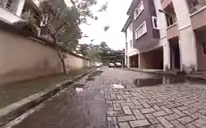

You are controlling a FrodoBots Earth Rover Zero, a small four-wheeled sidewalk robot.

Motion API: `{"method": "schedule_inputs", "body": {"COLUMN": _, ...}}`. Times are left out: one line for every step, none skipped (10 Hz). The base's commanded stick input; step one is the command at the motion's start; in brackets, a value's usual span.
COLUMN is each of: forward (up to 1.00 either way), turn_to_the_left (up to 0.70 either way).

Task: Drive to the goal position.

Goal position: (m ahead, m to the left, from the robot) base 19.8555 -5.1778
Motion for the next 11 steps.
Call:
{"method": "schedule_inputs", "body": {"forward": 0.50, "turn_to_the_left": 0.00}}
{"method": "schedule_inputs", "body": {"forward": 0.50, "turn_to_the_left": 0.00}}
{"method": "schedule_inputs", "body": {"forward": 0.50, "turn_to_the_left": 0.00}}
{"method": "schedule_inputs", "body": {"forward": 0.50, "turn_to_the_left": 0.00}}
{"method": "schedule_inputs", "body": {"forward": 0.50, "turn_to_the_left": 0.00}}
{"method": "schedule_inputs", "body": {"forward": 0.50, "turn_to_the_left": 0.00}}
{"method": "schedule_inputs", "body": {"forward": 0.50, "turn_to_the_left": 0.00}}
{"method": "schedule_inputs", "body": {"forward": 0.50, "turn_to_the_left": 0.00}}
{"method": "schedule_inputs", "body": {"forward": 0.50, "turn_to_the_left": 0.00}}
{"method": "schedule_inputs", "body": {"forward": 0.50, "turn_to_the_left": 0.00}}
{"method": "schedule_inputs", "body": {"forward": 0.50, "turn_to_the_left": 0.00}}
